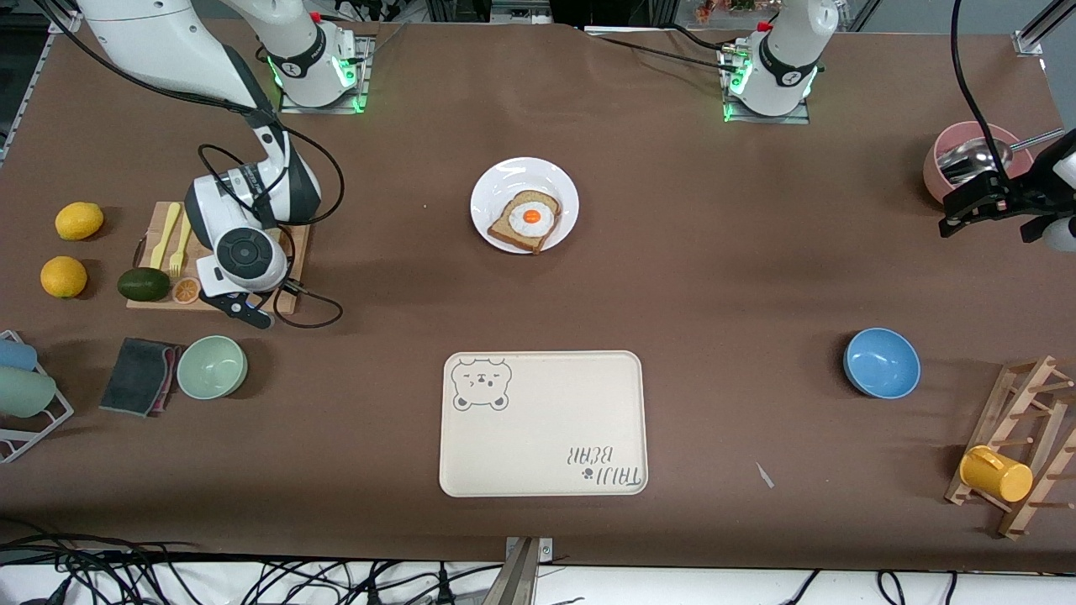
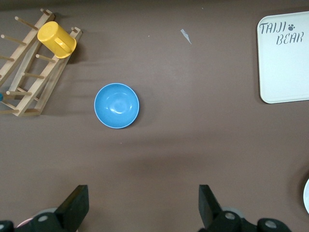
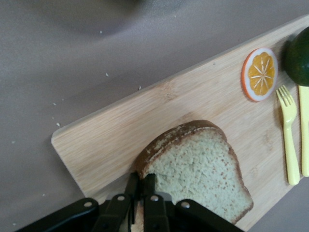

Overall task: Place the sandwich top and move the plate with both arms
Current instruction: 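Close the right gripper on the bread slice edge and lift it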

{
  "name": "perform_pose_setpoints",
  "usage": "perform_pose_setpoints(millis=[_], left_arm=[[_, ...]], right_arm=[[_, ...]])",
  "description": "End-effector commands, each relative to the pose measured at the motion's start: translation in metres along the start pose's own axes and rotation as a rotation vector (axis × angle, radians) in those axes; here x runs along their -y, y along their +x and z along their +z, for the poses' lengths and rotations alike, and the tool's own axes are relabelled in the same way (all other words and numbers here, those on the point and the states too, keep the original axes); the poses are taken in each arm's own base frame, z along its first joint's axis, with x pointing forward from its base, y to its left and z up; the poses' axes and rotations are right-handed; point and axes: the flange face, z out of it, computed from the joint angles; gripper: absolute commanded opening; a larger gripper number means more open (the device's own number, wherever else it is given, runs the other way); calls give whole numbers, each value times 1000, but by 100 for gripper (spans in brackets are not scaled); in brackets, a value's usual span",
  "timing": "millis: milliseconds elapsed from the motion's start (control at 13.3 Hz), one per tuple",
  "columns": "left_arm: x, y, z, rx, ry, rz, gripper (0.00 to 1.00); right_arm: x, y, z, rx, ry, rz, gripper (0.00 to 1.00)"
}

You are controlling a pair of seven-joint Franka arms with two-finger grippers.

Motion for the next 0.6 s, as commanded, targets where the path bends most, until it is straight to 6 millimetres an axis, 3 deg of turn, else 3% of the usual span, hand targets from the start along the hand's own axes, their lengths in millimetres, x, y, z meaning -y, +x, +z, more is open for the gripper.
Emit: perform_pose_setpoints(millis=[0, 301, 526], left_arm=[[-4, 0, -2, -4, -27, -7, 100], [-4, -1, -2, -5, -27, -7, 100], [-4, -1, -2, -5, -27, -6, 100]], right_arm=[[0, -2, 2, -10, -13, 10, 0], [-3, 7, -26, -8, -41, 20, 0], [15, 2, -71, 8, -74, 8, 0]])
